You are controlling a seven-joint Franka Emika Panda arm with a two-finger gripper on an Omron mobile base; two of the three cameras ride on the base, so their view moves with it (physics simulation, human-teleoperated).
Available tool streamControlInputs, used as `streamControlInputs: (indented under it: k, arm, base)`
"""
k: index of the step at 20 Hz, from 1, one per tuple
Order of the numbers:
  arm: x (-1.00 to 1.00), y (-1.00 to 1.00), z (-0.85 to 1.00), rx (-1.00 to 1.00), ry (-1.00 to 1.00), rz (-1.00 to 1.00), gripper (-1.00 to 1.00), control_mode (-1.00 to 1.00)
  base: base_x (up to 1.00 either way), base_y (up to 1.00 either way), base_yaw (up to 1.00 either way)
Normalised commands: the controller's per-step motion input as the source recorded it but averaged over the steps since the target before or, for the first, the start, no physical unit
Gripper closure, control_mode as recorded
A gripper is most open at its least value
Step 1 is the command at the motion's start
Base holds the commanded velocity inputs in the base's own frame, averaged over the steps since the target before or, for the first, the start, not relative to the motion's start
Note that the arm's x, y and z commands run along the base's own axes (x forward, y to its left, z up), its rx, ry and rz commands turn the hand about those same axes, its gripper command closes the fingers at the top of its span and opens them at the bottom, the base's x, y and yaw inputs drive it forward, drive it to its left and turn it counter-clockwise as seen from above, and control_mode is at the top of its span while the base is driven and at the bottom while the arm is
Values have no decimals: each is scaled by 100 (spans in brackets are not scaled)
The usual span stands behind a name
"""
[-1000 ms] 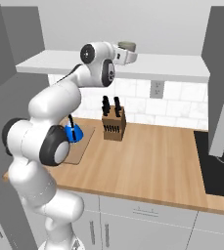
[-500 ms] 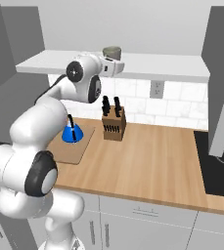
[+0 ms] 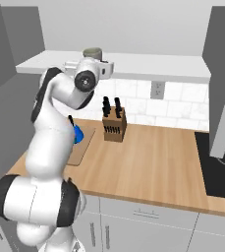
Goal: Pick the kettle from the counter and place it on the tray. Then pick the mug from the cabinet and place it on the tray. Then close the cabinet doors.
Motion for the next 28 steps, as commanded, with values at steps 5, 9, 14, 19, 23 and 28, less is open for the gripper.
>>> streamControlInputs:
  k: [5, 9, 14, 19, 23, 28]
  arm:
    - [-73, -13, 1, -10, 0, 47, 100, -100]
    - [-84, -14, -6, -3, 0, 50, 100, -100]
    - [-70, 4, -17, -7, 0, 57, 100, -100]
    - [-30, 13, -29, -10, 0, 59, 100, -100]
    - [-4, 19, -44, -4, 0, 42, 100, -100]
    - [-15, 20, -55, -3, 0, 29, 100, -100]
  base:
    - [0, 0, 0]
    - [0, 0, 0]
    - [0, 0, 0]
    - [0, 0, 0]
    - [0, 0, 0]
    - [0, 0, 0]
